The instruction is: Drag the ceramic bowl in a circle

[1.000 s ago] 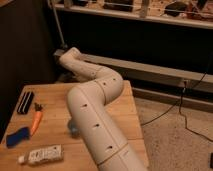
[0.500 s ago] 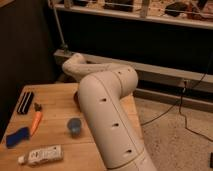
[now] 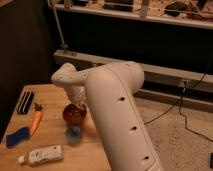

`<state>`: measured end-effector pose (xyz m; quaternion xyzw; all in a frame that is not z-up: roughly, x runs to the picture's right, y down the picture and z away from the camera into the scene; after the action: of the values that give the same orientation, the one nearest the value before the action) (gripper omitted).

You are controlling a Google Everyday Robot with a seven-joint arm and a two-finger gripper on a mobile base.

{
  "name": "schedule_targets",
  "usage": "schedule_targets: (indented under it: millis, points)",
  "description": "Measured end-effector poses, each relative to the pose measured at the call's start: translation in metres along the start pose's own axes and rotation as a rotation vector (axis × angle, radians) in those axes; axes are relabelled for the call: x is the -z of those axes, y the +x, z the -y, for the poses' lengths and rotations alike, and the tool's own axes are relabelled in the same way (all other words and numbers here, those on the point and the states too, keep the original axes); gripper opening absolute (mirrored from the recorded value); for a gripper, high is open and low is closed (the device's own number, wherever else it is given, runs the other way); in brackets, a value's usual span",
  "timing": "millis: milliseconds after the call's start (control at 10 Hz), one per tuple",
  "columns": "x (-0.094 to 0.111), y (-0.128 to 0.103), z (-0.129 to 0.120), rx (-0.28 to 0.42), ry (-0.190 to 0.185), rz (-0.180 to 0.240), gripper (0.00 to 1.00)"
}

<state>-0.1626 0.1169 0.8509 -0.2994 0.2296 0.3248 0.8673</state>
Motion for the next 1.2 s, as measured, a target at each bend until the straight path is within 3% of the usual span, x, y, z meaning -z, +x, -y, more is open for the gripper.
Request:
schedule_targets:
  millis: [400, 700, 1000, 1200]
  points:
    - [0.021, -0.053, -0.062, 0.146, -0.035, 0.076, 0.0]
    - [0.039, -0.111, -0.086, 0.189, -0.039, 0.148, 0.0]
    - [0.053, -0.162, -0.085, 0.176, -0.023, 0.198, 0.0]
    - [0.063, -0.191, -0.066, 0.135, 0.008, 0.226, 0.0]
